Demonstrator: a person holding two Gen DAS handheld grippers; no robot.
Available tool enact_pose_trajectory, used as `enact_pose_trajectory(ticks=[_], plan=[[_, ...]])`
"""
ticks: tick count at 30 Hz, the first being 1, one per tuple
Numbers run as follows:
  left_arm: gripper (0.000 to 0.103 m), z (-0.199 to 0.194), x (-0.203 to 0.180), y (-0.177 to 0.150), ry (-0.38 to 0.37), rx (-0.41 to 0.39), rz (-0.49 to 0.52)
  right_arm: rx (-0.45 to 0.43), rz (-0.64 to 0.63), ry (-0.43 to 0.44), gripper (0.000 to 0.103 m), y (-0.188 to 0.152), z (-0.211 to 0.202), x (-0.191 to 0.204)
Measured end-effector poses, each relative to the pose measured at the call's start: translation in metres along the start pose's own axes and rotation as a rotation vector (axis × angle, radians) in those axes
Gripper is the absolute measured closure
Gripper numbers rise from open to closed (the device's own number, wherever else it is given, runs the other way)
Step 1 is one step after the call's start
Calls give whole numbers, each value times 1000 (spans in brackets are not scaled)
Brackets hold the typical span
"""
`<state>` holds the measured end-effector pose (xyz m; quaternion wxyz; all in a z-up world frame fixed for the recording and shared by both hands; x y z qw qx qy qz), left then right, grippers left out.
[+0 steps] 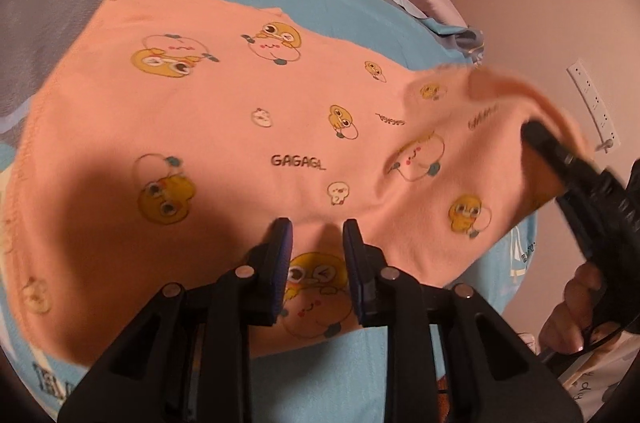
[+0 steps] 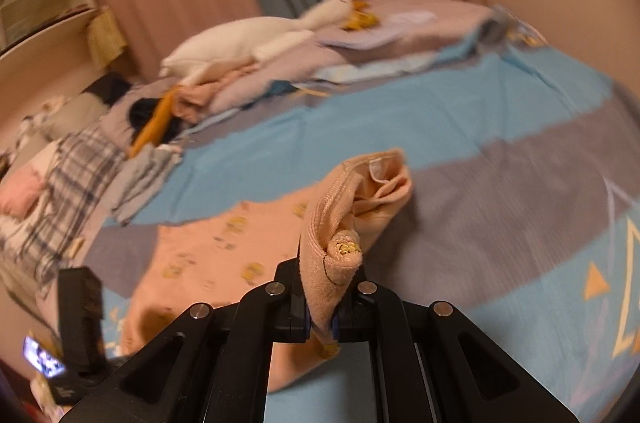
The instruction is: Fold small clothes
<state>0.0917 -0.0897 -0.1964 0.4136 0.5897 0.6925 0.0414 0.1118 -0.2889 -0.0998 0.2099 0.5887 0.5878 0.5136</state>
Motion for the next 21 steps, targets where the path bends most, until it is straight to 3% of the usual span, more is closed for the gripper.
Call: enact_pose_trajectory(ticks=[4, 8, 10, 12, 17, 21], plan=[[76, -22, 10, 6, 41, -36, -16, -9, -78, 85, 96, 9, 3, 36], [70, -54, 38, 18, 130, -113, -52, 5, -158, 144, 96, 2, 8, 68], [70, -64, 49, 21, 130, -130, -79, 25, -189, 179, 96, -5, 13, 84], [70, -74, 59, 23, 113, -136, -119, 50, -215, 205, 96, -15, 19, 97], [67, -94, 77, 30, 226, -204, -105, 145, -252, 240, 96, -44, 42, 117], [66, -102, 91, 31, 237, -211, -137, 235, -278, 234, 96, -74, 57, 122]])
Point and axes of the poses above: each gripper's, at about its wrist camera, not at the fingertips, and z roughly the way its jaws point, x to its left, y to its top, the point moved 6 cm from there along z, roughly the way its jaws point, and after that the axes turned 12 degrees about -x, right-handed, at the moved point
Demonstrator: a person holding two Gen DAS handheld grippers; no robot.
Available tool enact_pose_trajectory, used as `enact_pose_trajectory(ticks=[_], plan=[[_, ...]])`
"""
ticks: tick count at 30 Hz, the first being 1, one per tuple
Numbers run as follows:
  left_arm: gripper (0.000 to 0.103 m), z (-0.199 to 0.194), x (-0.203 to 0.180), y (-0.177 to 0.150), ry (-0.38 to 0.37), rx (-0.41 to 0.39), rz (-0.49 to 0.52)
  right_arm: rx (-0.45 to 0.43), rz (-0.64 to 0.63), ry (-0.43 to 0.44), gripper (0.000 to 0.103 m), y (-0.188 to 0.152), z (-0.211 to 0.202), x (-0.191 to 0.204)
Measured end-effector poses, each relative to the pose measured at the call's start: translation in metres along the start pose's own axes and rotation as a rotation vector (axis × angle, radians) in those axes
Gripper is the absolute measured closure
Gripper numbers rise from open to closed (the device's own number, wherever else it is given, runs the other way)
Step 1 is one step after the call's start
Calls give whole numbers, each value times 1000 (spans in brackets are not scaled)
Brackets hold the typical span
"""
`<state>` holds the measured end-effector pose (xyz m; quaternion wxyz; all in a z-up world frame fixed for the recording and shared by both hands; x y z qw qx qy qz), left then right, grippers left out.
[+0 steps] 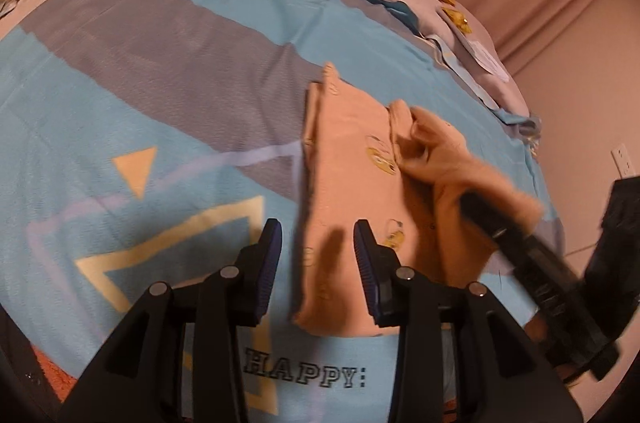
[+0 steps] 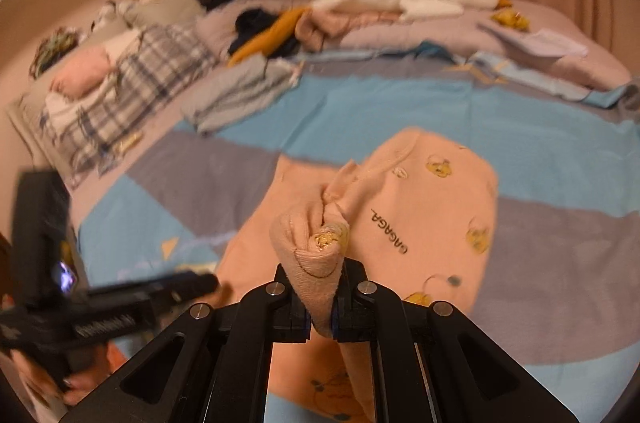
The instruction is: Fold small clothes
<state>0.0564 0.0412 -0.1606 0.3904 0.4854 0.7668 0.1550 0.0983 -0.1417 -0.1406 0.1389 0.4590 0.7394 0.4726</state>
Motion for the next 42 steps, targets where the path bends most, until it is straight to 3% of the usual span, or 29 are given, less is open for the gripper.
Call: enact_pose_trajectory(ticks=[5, 11, 13, 18, 20, 22, 30, 36, 39, 42], plan=[[66, -5, 10, 2, 6, -4, -12, 60, 2, -12, 96, -15, 9, 3], [62, -9, 5, 10, -34, -15, -15, 4, 21, -6, 96, 8, -6, 2], [61, -9, -3, 12, -87, -2, -21, -24, 39, -3, 96, 18, -12, -3], [55, -1, -47, 17, -301, 60, -10, -64, 107, 20, 96, 27, -25, -16], [43, 10, -64, 21, -375, 89, -10, -64, 121, 29, 96, 25, -27, -18], [38, 24, -74, 24, -407, 121, -25, -59, 120, 32, 96, 22, -27, -17], [34, 72, -86, 35, -468, 269, -137, -41, 110, 28, 96, 15, -27, -21], [31, 75, -91, 49, -483, 265, -147, -37, 122, 40, 96, 11, -27, -22], [23, 72, -86, 57, -494, 237, -168, -16, 119, 50, 96, 6, -24, -20], [22, 83, -88, 56, -482, 269, -141, 4, 88, 49, 96, 1, -18, -13]])
Point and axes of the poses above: each gripper's, at about its wrist camera, not at the fingertips, and z roughly the way its jaws point, x to its left, y to its top, the point moved 6 cm from there along z, roughly the way its jaws point, and after that the axes turned 12 degrees about -x, right-handed, at the moved point
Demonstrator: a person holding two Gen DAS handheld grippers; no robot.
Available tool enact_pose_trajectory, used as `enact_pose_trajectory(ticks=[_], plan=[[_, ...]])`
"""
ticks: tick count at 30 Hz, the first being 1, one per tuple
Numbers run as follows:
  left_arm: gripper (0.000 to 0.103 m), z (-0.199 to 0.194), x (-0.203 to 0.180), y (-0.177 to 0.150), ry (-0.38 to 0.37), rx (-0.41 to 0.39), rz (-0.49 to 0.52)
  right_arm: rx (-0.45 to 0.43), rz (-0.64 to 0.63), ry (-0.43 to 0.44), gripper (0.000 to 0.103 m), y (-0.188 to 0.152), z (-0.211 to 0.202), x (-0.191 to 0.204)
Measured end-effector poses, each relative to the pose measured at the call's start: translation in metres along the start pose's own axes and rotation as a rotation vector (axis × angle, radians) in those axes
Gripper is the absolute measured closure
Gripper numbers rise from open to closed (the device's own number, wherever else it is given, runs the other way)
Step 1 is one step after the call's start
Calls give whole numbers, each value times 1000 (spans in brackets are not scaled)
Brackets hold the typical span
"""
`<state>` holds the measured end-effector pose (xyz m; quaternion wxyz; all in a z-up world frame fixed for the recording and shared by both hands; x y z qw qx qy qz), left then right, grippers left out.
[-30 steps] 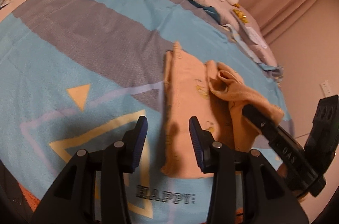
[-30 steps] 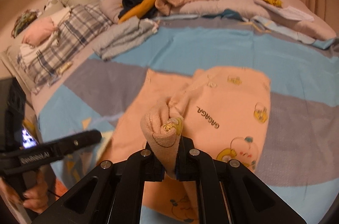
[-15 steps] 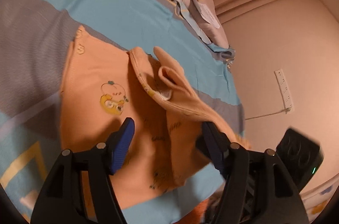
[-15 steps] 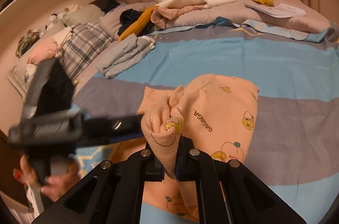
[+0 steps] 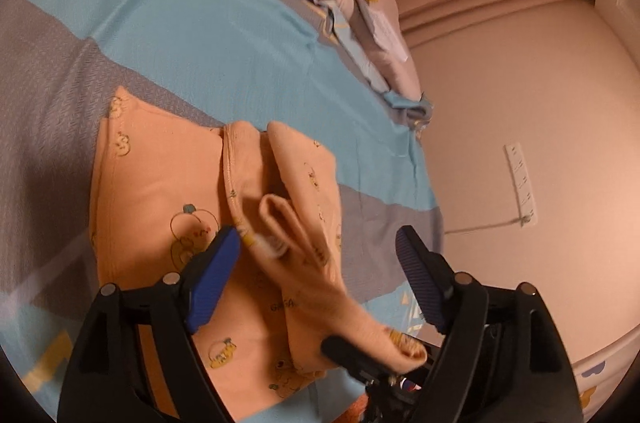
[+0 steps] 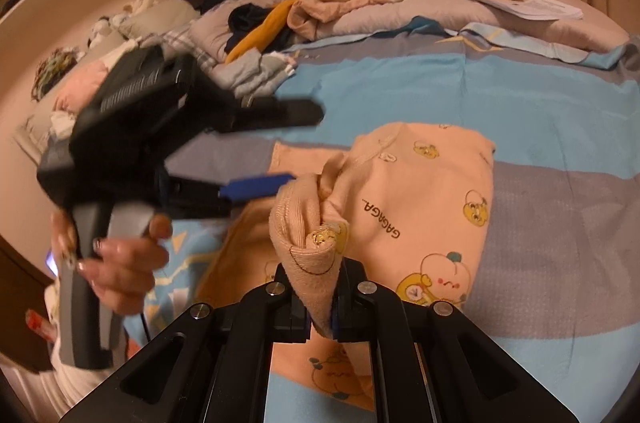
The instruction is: Fold small clothes
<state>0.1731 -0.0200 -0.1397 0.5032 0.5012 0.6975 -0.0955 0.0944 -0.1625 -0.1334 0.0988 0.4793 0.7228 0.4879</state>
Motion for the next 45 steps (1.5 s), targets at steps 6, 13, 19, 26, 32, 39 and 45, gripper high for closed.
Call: enact_pose_trajectory(ticks=[6, 13, 19, 26, 32, 39, 45], plan=[[22, 12, 18, -8, 126, 52, 5, 16, 8, 2, 96, -7, 5, 1], [24, 22, 18, -11, 78, 92, -46, 2, 7, 7, 96, -6, 0, 1], [87, 42, 13, -11, 88, 121, -17, 7, 17, 7, 96, -10, 1, 0], [89, 28, 0, -3, 136, 40, 148, 14, 76, 29, 96, -10, -5, -7], [89, 0, -1, 3, 215, -13, 307, -9, 53, 23, 51, -11, -26, -12], [88, -15, 10, 3, 287, -47, 450, 21, 57, -22, 50, -17, -23, -23], [82, -9, 44, -6, 376, -5, 470, 61, 90, -57, 50, -26, -13, -30]])
Point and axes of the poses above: each gripper's, at about its wrist camera, not at the fingertips, and z roughly the way its jaws point, x to its left, y to its top, the point moved 6 cm from there along z, roughly the way its jaws point, and after that the axes turned 12 degrees about -x, right-handed, at the moved point
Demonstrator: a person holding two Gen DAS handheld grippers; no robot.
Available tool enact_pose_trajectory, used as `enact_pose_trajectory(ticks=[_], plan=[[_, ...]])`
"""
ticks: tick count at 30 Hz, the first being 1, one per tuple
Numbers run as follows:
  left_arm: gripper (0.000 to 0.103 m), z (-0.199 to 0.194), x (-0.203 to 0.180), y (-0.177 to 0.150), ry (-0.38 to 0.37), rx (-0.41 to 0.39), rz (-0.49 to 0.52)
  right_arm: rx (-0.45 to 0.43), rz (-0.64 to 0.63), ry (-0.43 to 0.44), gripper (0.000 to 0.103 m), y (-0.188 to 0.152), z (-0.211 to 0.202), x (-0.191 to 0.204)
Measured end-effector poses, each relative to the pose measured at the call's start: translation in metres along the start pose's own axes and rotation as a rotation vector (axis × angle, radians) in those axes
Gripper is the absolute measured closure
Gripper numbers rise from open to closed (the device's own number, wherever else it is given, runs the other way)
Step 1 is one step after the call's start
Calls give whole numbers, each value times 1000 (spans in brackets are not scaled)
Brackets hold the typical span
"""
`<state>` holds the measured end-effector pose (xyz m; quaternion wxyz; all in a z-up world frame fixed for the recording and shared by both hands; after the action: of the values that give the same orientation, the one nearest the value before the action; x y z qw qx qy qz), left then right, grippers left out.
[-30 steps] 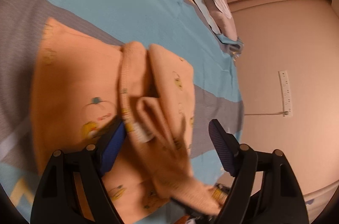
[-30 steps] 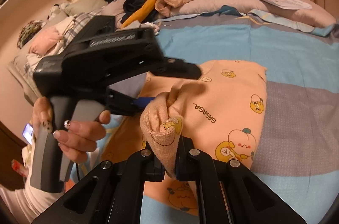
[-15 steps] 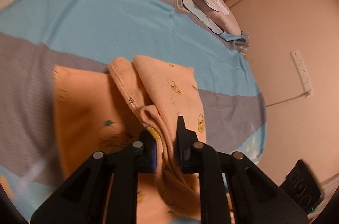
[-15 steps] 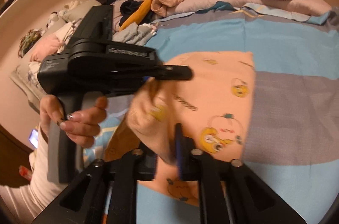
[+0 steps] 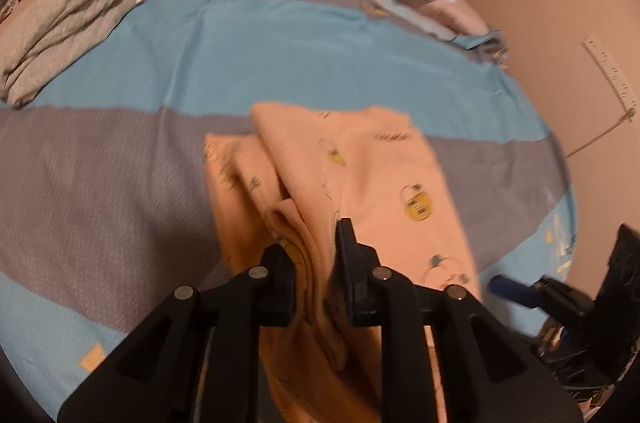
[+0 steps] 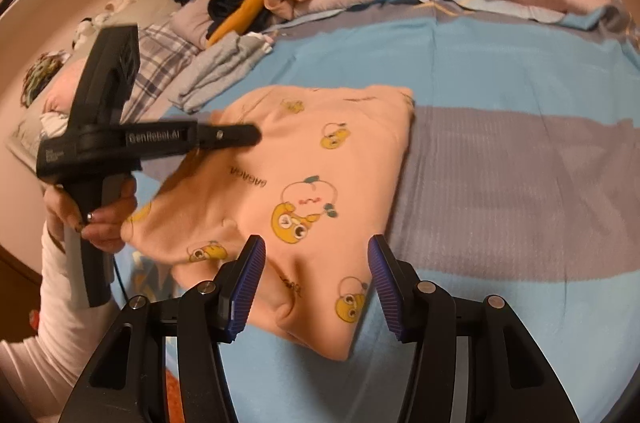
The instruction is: Fold small clothes
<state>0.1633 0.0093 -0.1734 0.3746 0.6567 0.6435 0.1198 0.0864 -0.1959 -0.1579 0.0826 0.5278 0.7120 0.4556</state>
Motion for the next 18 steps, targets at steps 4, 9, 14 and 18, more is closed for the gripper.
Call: enact_pose_trajectory(ticks=[4, 9, 14, 18], plan=[[73, -10, 5, -9, 4, -23, -35, 25, -6, -65, 50, -4, 9, -5], [62, -25, 6, -31, -10, -28, -72, 62, -19, -89, 50, -13, 18, -6], [52, -34, 12, -57, 25, -26, -112, 82, -26, -99, 50, -20, 23, -5], [49, -39, 12, -71, 21, -40, -152, 84, -35, -107, 50, -20, 23, -4]])
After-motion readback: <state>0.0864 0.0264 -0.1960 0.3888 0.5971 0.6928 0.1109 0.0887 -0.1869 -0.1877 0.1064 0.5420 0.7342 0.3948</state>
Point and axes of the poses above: each gripper's, at about its wrist camera, not at the fingertips, and z roughly the way its jaws point, x to its left, y to its top, the point moved 6 cm from there along z, roughly the way its jaws point, and after that the axes turned 12 degrees about -x, right-handed, at the moved point
